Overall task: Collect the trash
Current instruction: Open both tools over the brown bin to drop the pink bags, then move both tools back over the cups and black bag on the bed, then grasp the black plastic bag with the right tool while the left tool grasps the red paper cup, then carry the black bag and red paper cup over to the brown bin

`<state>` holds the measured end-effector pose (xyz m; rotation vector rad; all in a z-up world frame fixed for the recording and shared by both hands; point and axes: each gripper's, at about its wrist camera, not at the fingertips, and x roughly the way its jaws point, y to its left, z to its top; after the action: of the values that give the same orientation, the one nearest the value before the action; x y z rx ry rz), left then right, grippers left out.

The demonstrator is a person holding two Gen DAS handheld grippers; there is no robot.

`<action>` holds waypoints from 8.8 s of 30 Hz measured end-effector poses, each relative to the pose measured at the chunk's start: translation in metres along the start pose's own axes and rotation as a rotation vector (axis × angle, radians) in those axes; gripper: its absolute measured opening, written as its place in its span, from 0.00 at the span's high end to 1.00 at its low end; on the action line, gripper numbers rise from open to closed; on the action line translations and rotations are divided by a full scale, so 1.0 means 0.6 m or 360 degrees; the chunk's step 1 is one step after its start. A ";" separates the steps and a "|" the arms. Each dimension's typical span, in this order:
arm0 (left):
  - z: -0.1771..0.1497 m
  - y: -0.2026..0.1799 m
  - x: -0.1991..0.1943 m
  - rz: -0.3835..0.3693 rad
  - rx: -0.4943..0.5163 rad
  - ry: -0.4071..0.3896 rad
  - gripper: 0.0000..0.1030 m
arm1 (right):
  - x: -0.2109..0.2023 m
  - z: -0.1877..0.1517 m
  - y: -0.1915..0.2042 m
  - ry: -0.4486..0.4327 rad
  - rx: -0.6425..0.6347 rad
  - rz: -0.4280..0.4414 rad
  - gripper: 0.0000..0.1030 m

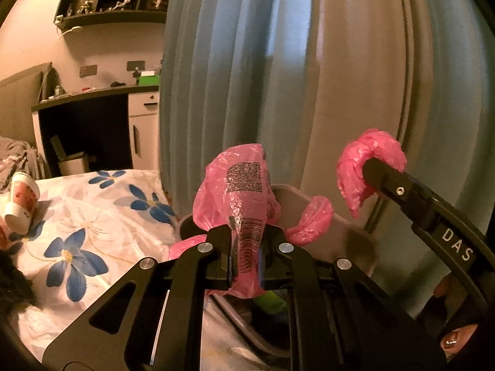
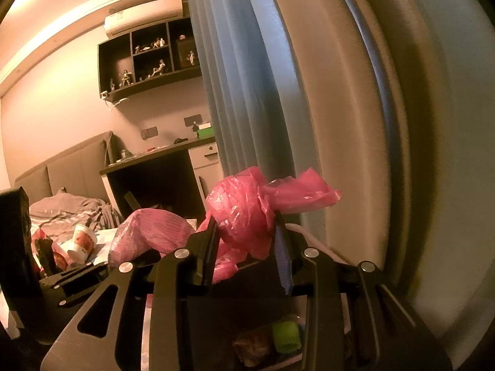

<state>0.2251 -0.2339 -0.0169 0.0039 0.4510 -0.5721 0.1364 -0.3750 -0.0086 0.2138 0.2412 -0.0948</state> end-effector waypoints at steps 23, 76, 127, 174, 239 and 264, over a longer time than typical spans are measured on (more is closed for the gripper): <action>-0.039 0.042 -0.065 0.0249 -0.0007 -0.0085 0.06 | -0.064 0.003 -0.004 -0.0152 0.0081 -0.0057 0.16; -0.158 0.374 -0.448 0.1183 -0.0523 -0.0282 0.06 | 0.021 -0.115 0.427 0.0266 -0.0322 0.0633 0.22; -0.086 0.448 -0.253 0.0948 -0.0637 0.0012 0.34 | -0.003 -0.077 0.301 0.0339 -0.0070 0.0749 0.98; -0.092 0.268 -0.396 0.0767 -0.0406 -0.0215 0.41 | -0.101 -0.050 0.238 0.0157 -0.0050 0.0712 0.98; -0.010 0.026 -0.116 0.0188 -0.0023 -0.0127 0.41 | -0.082 -0.022 0.004 -0.0050 0.0110 0.0086 0.98; -0.028 -0.007 0.002 -0.0033 -0.0045 0.0009 0.41 | -0.014 -0.028 -0.024 0.0005 0.0110 -0.0065 0.98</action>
<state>0.2169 -0.2360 -0.0319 -0.0263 0.4648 -0.5863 0.1229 -0.3850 -0.0254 0.2780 0.2459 -0.1433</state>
